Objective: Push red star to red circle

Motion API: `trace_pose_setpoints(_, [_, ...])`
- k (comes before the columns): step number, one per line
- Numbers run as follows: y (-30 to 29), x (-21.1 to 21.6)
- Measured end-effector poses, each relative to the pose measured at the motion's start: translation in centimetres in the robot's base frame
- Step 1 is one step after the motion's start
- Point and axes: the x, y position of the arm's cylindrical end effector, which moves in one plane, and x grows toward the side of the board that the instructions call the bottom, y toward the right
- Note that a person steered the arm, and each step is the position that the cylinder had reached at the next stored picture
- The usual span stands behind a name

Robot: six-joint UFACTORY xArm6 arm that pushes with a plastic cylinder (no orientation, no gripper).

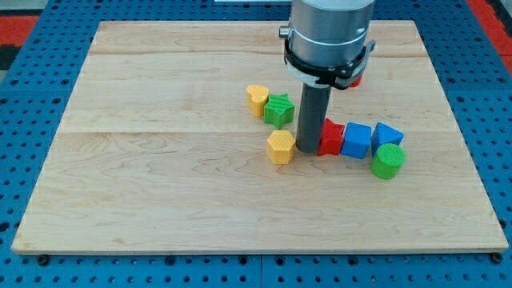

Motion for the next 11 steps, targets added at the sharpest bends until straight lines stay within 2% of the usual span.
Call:
trace_pose_setpoints(2, [0.8,4.8])
trace_pose_setpoints(5, [1.4,-0.7])
trace_pose_setpoints(8, [5.5,-1.9])
trace_pose_setpoints(11, [4.5,-6.3])
